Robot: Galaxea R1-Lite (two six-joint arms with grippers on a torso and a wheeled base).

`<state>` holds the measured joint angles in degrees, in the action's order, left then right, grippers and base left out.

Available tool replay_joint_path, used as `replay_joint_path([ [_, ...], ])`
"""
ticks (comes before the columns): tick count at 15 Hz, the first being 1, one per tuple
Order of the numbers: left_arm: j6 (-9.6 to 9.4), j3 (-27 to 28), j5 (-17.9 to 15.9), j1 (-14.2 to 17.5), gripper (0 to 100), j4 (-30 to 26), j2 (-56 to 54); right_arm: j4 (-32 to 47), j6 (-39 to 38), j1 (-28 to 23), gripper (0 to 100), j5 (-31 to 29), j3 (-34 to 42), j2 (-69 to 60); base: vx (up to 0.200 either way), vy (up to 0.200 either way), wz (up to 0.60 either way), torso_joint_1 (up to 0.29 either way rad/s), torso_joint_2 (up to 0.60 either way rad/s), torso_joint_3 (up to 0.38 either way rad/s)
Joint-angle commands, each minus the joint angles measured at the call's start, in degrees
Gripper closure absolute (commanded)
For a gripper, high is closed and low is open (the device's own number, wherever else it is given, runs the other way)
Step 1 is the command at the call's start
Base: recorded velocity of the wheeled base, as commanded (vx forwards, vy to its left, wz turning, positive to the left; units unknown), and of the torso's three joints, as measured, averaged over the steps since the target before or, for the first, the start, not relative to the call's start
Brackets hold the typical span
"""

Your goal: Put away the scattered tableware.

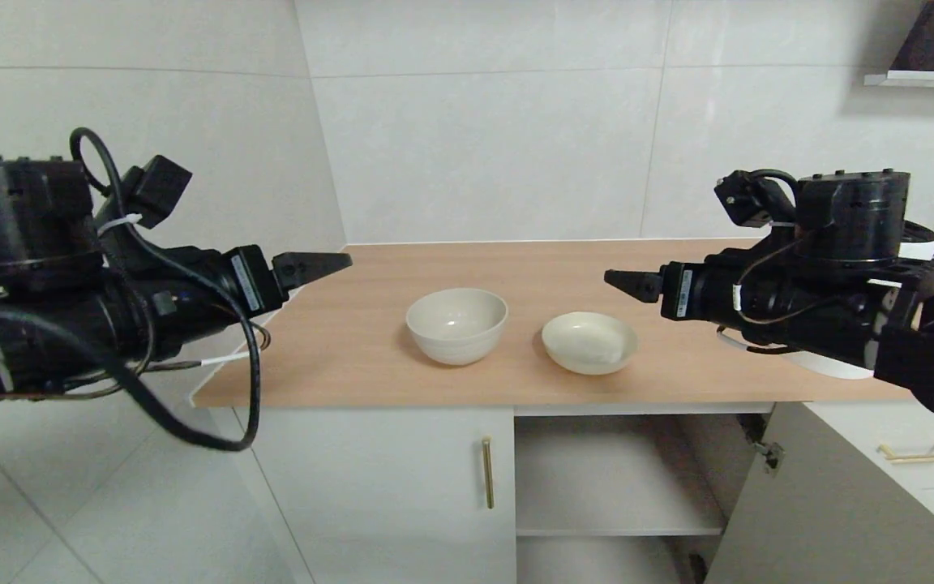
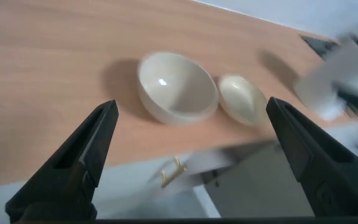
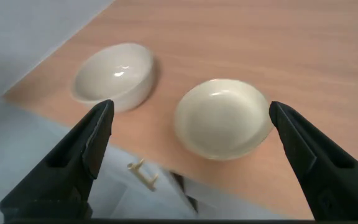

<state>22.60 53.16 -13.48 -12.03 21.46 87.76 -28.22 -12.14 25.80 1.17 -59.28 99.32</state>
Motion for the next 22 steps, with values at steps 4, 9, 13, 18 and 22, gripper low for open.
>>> replay_joint_path([
  [4,3.94,24.9,11.4,-4.5,0,-26.8,15.4,16.4,-4.6,-1.0,0,-9.3,-12.9,7.7,0.000,0.000,0.00,0.000,0.00,0.000],
  [9,8.78,29.3,26.7,-10.1,0,-27.3,27.0,16.5,-4.6,-0.7,0,-16.4,-13.8,10.6,0.000,0.000,0.00,0.000,0.00,0.000],
  [13,9.48,28.5,27.9,-11.1,0,-20.3,31.5,16.4,-4.6,-0.7,0,-16.4,-13.7,10.5,0.000,0.000,0.00,0.000,0.00,0.000],
  [18,9.57,28.8,27.6,-11.1,0,-19.5,33.1,16.3,-4.7,-0.7,0,-16.4,-13.7,10.6,0.000,0.000,0.00,0.000,0.00,0.000],
  [22,9.48,29.1,27.5,-11.1,100,-19.4,34.1,16.3,-4.7,-0.7,0,-16.3,-13.7,10.6,0.000,0.000,0.00,0.000,0.00,0.000],
])
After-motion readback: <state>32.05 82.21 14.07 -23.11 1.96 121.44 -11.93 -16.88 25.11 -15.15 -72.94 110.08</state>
